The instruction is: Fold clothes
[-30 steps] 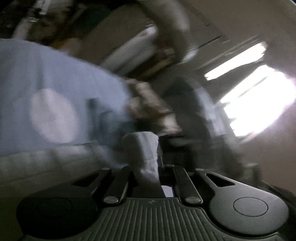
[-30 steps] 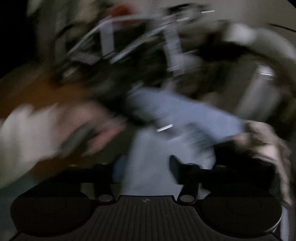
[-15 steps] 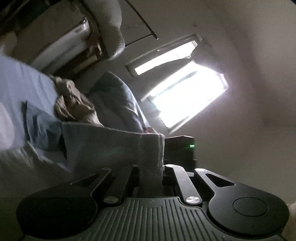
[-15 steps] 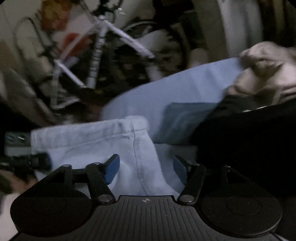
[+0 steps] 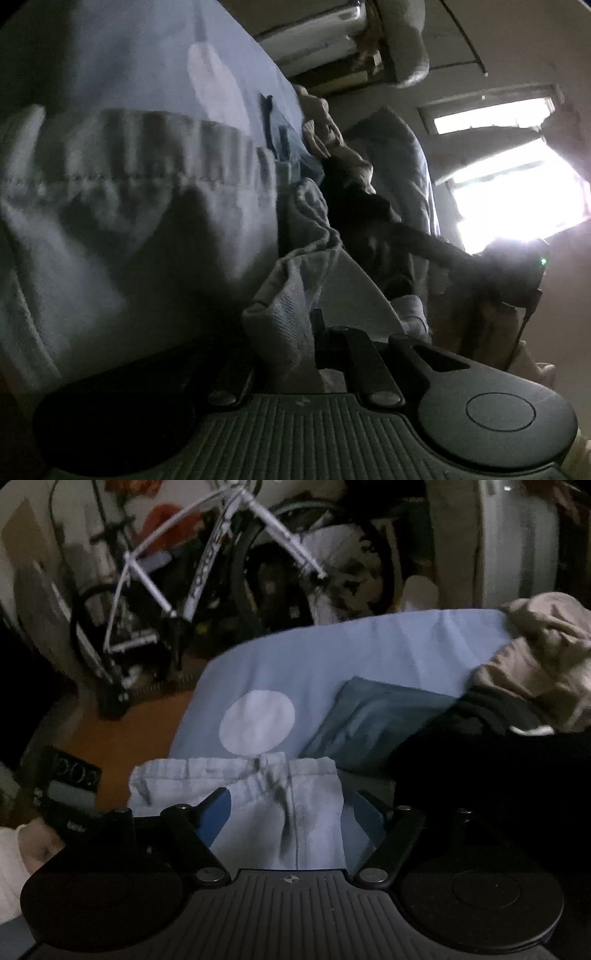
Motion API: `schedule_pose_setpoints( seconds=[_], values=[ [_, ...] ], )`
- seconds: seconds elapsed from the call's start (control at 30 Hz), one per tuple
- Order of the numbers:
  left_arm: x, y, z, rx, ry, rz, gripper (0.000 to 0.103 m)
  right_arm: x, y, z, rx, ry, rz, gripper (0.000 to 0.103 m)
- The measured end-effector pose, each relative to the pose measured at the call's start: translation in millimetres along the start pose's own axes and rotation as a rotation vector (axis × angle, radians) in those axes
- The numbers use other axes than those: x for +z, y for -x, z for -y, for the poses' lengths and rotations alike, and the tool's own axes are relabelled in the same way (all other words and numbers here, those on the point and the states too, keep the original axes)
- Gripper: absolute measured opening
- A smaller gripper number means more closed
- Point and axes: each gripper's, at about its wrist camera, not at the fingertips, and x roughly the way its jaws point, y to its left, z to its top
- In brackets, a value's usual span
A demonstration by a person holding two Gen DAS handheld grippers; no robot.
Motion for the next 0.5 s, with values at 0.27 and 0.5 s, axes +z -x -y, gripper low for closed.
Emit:
schedule_pose_setpoints(
  seconds=[0.27, 0.5],
  values=[
    [6, 1, -1, -0.002, -0.016, 0.018, 0.007, 13, -51, -18, -0.082, 0.094, -0.131, 0.071],
    [9, 6, -1, 0.005, -0.019, 0.033, 0.007, 13, -50, -18, -0.095, 0.065, -0.119, 0.019]
  ],
)
